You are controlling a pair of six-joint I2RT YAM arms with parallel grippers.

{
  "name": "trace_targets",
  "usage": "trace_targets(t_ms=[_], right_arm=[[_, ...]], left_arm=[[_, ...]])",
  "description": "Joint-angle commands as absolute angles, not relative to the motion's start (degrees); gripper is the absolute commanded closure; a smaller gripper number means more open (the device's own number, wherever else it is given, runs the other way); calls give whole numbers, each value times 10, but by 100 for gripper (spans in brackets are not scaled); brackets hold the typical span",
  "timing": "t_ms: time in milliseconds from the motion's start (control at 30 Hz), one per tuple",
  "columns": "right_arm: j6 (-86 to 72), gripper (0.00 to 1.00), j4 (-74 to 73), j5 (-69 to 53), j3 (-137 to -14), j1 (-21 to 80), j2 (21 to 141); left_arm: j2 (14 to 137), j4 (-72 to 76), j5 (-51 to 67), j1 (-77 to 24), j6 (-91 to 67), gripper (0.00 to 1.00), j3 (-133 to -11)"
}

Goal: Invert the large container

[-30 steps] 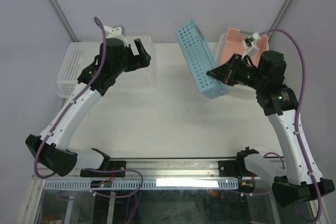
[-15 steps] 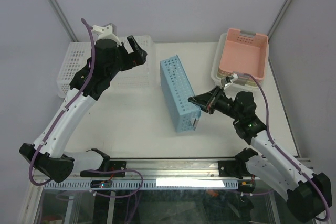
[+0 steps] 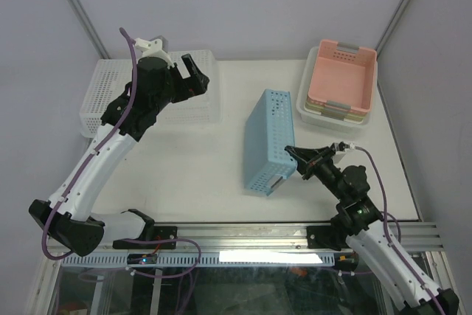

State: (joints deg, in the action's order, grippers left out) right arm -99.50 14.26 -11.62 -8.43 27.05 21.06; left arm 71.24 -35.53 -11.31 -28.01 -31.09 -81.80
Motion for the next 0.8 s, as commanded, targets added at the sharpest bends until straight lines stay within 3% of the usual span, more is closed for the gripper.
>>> trace_targets(t_ms=[0,67,167,333,567,767], right_arm=[[-1009,98,-148,-74,-129,273,103],[-985,86,-273,-74,-152,273,73],[-959,55,-397,-80,-175,273,55],[-897,32,-510,-52,-223,272,84],[-789,23,-645,88,-375,272,223],[-631,27,-540,142,-442,273,338]], left_arm=[[720,-327,-85,-276,-316,1,-822],[726,-326,-76,-276,-316,1,-821],[736,-321,-62,-276,-317,1,-820],[751,-311,-38,-276,-319,1,-822],[751,-308,-31,-276,-313,1,-815],[750,-307,-12,-276,-303,1,-803]])
